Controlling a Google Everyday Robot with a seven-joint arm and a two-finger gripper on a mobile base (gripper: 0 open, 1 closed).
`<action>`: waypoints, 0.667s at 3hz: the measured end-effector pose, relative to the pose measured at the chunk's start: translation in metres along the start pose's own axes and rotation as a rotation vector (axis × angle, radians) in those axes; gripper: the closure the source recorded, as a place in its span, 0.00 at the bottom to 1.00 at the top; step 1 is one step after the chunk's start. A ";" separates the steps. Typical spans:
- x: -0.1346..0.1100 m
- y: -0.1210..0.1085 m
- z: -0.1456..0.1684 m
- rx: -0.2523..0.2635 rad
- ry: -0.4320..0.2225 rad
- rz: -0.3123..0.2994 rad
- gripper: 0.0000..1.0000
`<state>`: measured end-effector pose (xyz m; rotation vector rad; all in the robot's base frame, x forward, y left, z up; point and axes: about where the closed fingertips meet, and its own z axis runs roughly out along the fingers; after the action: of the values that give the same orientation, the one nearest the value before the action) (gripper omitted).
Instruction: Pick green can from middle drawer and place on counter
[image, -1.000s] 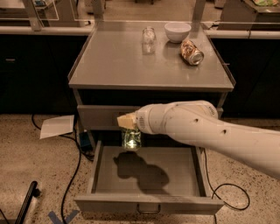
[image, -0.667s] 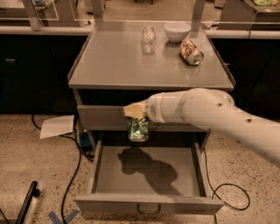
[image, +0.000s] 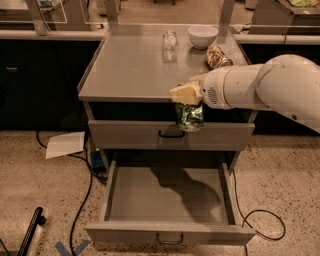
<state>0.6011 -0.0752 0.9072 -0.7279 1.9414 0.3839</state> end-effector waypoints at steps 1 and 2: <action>0.000 0.000 0.007 -0.004 0.006 -0.004 1.00; -0.026 -0.003 0.024 -0.025 0.000 -0.080 1.00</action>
Offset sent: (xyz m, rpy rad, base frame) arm 0.0656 0.0407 0.0545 -0.0882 -0.1238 0.1345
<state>0.6284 -0.0563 0.9194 -0.8194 1.9035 0.3598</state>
